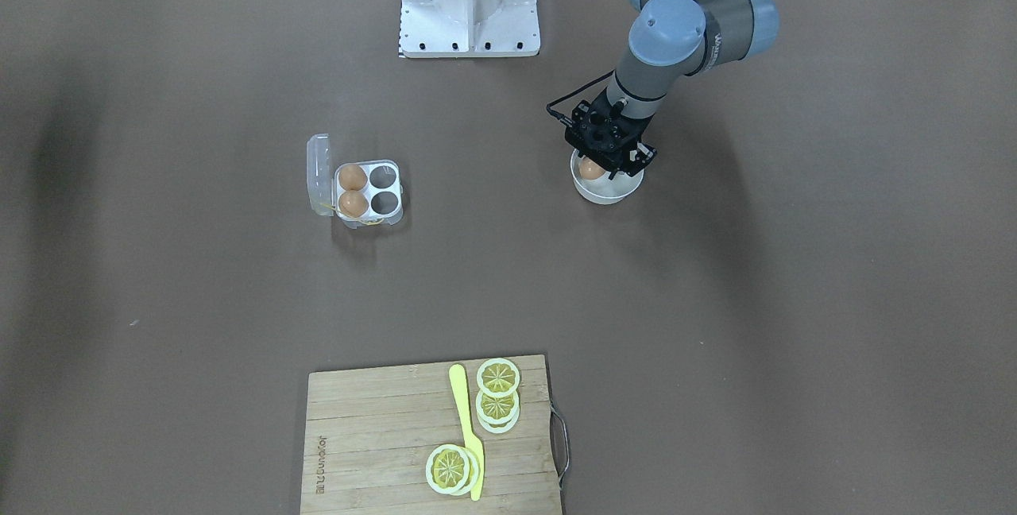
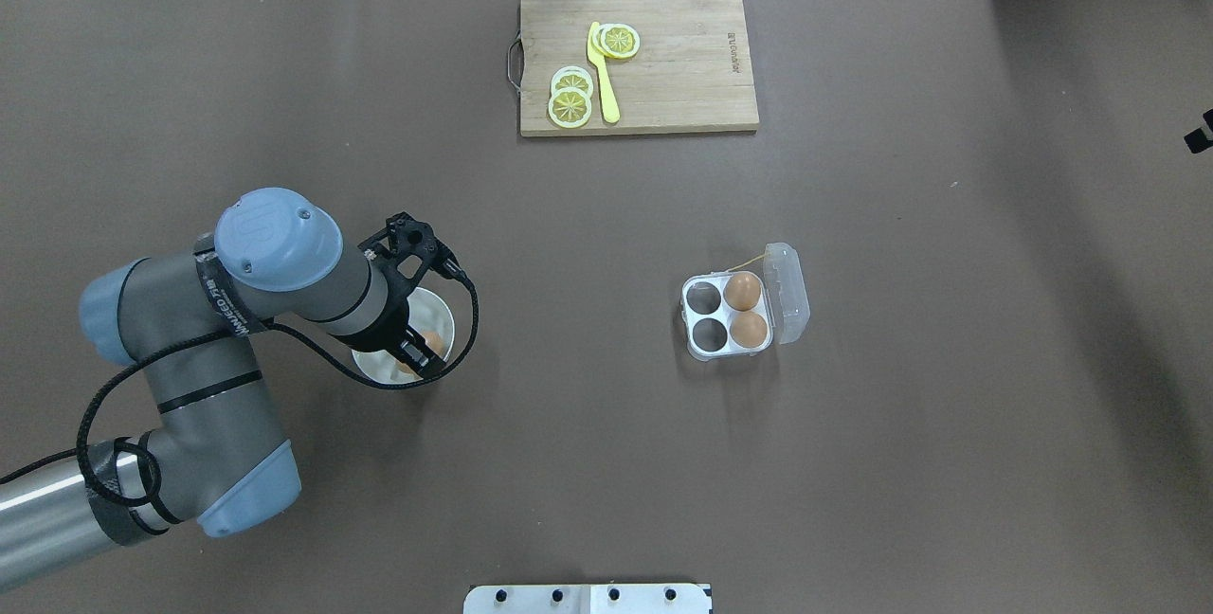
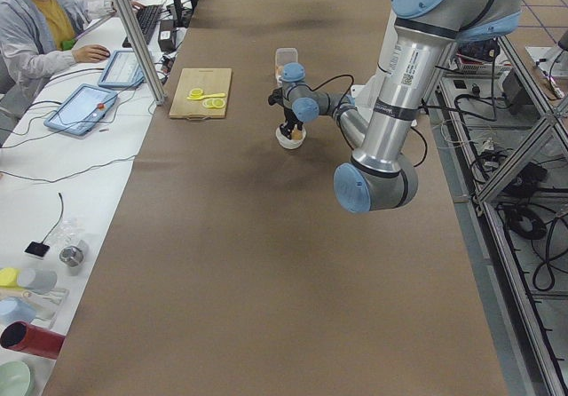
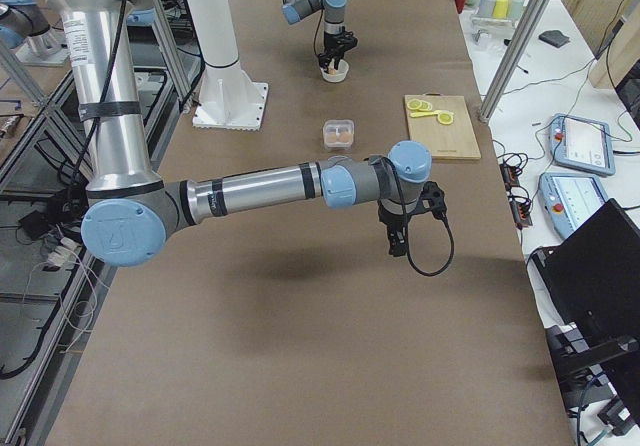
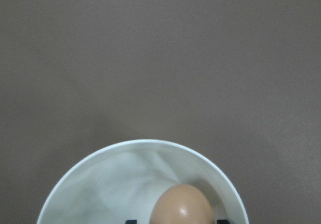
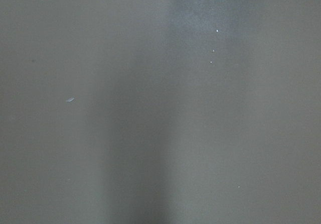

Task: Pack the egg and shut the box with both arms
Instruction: 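Lower the left gripper into the bowl and grasp the brown egg, then lift the egg and carry it with the left gripper to the egg box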

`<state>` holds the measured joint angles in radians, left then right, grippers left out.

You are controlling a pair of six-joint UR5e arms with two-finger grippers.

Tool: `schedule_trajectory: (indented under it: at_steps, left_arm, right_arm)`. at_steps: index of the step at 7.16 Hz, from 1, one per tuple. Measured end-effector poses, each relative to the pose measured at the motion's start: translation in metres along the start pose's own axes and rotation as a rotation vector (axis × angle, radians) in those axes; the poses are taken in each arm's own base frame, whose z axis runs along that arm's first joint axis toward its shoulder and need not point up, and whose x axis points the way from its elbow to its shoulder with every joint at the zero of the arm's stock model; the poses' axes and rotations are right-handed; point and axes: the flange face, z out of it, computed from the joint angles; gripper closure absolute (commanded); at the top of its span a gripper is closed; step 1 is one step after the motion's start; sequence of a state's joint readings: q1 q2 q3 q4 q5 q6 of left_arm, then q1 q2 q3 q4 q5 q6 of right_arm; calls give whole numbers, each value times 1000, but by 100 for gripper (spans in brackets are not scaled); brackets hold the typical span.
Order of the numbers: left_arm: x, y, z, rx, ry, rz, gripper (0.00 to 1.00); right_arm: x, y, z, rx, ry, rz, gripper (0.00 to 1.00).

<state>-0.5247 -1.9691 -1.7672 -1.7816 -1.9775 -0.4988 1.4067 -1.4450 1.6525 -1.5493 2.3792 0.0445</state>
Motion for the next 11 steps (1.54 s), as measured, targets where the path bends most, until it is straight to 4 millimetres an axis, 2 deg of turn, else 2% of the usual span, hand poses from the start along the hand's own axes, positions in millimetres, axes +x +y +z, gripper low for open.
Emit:
schedule_trajectory:
  at_steps: [1,3,5,7,9,11]
  left_arm:
    - [2,0,1,1,3,-5,100]
    - [8,-3,-2,6,17,-60,100]
    - [16,-14,-23,52,31,-73,100]
    - [20,-49,-63,149,42,-60,100]
    - [30,-80,-81,283,56,-25,100]
    - [52,-107,-94,376,94,18,100]
  right_arm:
    - [0,0,0,1,0,-1,0]
    - [-2,0,-1,3,-4,-2,0]
    - [-3,-1,-3,5,-6,-4,0]
    - [-4,-1,-3,7,-8,-6,0]
    - [-4,-1,-3,6,-8,-6,0]
    - [-4,-1,-3,6,-8,-5,0]
